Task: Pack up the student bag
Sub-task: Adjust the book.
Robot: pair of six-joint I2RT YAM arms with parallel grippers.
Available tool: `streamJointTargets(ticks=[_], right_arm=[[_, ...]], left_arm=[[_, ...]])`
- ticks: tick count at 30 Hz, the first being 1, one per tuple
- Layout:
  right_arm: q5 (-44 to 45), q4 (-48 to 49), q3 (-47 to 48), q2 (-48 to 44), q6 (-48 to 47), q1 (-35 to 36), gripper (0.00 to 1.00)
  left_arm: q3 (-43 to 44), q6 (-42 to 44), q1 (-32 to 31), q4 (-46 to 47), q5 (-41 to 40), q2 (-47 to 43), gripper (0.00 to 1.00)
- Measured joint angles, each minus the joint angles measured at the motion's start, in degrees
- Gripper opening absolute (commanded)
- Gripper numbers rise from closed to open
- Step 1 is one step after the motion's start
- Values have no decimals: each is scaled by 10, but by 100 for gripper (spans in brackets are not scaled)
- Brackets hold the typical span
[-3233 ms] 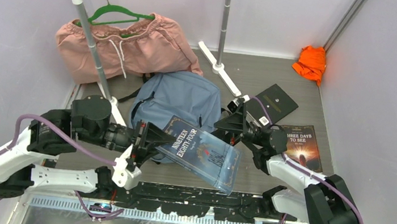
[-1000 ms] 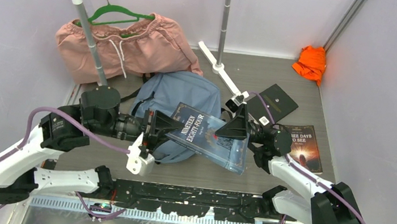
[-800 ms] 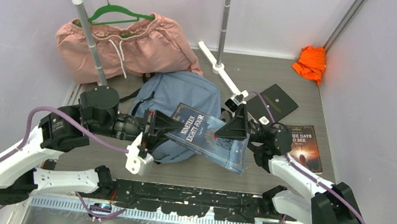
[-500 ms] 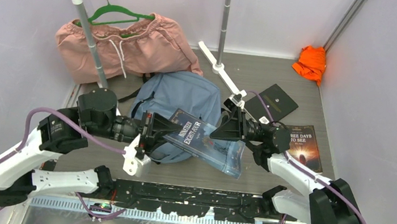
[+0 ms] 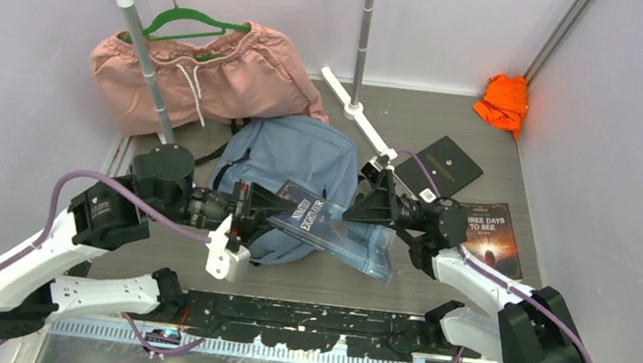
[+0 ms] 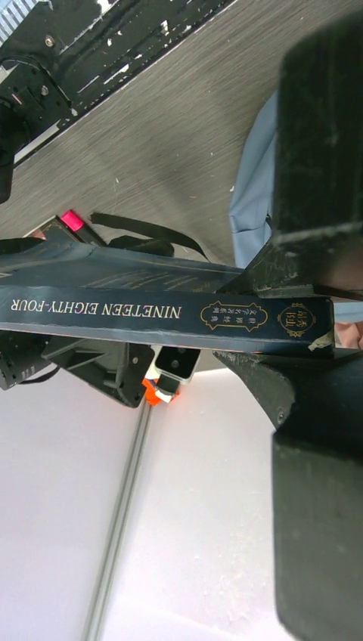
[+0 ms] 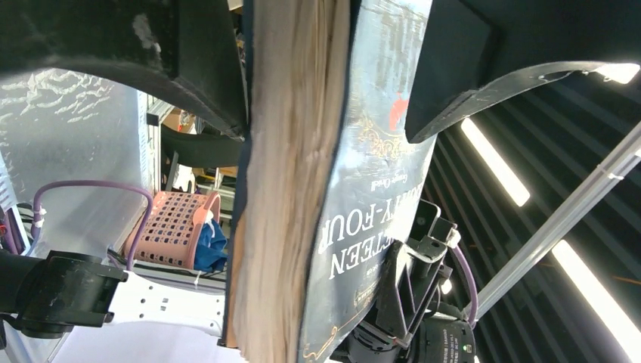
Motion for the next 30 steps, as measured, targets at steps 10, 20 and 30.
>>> streamJointTargets(ticks=[10, 20, 30], right_arm=[[-7, 2, -3, 6, 0, 0, 100], [16, 0, -23, 32, 0, -9, 100], [1, -106, -8, 32, -37, -14, 100]], left_arm=[[-5, -11, 8, 41, -7, 21, 0], [2, -46, 8, 17, -33, 24, 0], [-63, -106, 13, 23, -103, -107, 0]])
